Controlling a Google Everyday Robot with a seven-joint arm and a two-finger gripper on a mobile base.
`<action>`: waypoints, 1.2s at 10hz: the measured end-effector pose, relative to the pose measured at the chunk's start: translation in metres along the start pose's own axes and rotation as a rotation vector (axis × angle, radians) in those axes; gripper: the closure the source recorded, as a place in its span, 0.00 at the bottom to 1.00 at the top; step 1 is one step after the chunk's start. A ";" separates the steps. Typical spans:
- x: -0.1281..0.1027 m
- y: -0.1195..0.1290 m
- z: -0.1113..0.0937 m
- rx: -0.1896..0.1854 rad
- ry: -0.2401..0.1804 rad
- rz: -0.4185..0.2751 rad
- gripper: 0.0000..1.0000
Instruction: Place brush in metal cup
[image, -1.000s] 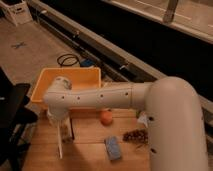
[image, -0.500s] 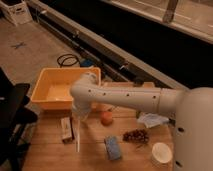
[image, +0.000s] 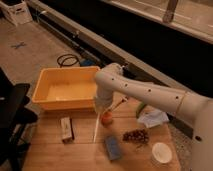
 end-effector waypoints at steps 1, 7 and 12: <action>0.002 0.004 -0.003 -0.004 0.001 0.021 1.00; 0.001 0.002 -0.002 -0.003 0.001 0.018 1.00; 0.040 0.033 -0.035 0.028 0.098 0.136 1.00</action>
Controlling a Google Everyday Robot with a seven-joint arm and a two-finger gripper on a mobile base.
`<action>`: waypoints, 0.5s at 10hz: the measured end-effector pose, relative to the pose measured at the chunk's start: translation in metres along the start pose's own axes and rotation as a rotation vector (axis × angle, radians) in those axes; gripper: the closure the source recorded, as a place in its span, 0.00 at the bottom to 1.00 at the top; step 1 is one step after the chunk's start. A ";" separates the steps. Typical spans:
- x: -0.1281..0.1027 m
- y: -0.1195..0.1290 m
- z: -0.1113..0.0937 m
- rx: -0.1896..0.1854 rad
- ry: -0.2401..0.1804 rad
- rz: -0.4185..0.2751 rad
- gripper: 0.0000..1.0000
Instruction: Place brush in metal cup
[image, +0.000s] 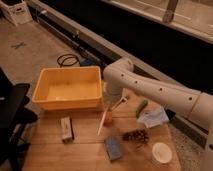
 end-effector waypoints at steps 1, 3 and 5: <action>0.017 0.010 -0.008 0.009 0.017 0.032 1.00; 0.065 0.022 -0.026 0.029 0.045 0.116 1.00; 0.103 0.025 -0.039 0.060 0.050 0.187 1.00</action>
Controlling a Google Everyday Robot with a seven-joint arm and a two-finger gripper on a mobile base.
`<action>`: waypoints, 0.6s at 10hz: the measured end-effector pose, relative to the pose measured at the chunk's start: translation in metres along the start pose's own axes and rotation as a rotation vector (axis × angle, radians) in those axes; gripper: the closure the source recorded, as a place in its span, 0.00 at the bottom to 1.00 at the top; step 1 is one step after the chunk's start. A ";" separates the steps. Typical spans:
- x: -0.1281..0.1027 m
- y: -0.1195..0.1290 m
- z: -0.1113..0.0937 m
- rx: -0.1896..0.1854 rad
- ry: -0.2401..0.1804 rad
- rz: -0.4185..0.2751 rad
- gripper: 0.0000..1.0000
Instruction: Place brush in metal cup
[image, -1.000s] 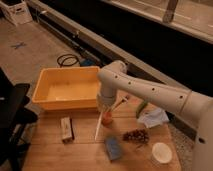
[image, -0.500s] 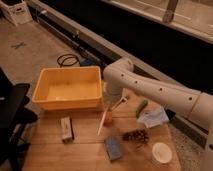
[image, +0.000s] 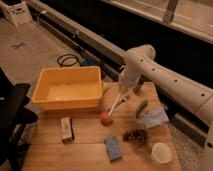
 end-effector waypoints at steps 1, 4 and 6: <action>0.015 -0.004 -0.003 0.013 -0.002 0.031 1.00; 0.048 -0.014 -0.009 0.091 -0.018 0.148 1.00; 0.058 -0.022 -0.007 0.139 -0.002 0.238 1.00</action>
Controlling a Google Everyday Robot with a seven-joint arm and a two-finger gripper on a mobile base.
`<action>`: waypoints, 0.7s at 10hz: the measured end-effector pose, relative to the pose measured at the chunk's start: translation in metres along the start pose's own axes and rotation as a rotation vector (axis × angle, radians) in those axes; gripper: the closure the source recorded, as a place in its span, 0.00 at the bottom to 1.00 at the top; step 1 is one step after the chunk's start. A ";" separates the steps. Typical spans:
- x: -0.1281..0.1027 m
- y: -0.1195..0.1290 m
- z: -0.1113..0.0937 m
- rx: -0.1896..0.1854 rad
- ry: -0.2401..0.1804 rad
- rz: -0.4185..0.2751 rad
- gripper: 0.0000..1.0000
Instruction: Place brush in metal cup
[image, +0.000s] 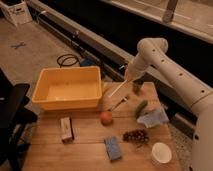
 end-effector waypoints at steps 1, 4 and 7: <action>-0.001 -0.007 0.004 0.024 0.031 0.037 1.00; -0.011 -0.031 0.013 0.053 0.105 0.104 1.00; -0.008 -0.037 0.010 0.099 0.143 0.180 1.00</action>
